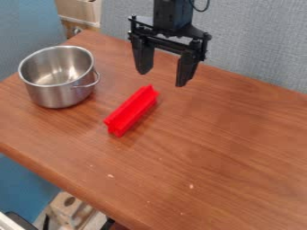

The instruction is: Put the red object in the metal pot

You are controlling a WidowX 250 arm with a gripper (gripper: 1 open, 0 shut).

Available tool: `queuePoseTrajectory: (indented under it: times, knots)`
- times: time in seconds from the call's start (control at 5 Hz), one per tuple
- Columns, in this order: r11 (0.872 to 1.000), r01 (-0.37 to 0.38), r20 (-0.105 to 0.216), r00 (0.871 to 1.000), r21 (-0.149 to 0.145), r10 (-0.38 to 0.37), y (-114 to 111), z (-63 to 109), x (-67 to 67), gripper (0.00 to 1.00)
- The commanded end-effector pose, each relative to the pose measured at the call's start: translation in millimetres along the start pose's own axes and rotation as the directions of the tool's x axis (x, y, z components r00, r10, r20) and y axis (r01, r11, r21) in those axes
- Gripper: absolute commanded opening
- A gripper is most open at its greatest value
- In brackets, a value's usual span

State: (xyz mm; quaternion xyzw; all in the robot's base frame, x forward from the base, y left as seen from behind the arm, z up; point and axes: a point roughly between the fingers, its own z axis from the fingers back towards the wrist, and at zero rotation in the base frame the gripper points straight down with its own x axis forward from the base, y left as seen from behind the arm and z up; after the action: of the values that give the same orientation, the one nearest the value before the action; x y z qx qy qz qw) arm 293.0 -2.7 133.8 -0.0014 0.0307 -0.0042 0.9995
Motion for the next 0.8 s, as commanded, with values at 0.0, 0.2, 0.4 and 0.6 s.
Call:
queuePoseTrajectory:
  times: [0.0, 0.2, 0.4, 0.6]
  knots:
    - [1.000, 0.009, -0.007, 1.000, 0.006, -0.009, 7.4, -6.8, -1.3, 1.00]
    - [1.000, 0.025, -0.008, 1.000, 0.014, -0.025, 23.8, -16.1, -4.5, 1.00]
    - [0.999, 0.051, 0.010, 0.999, 0.018, -0.051, 44.1, -21.9, -6.3, 1.00]
    - [0.997, 0.073, 0.020, 0.997, 0.028, -0.074, 59.5, -28.6, -6.0, 1.00]
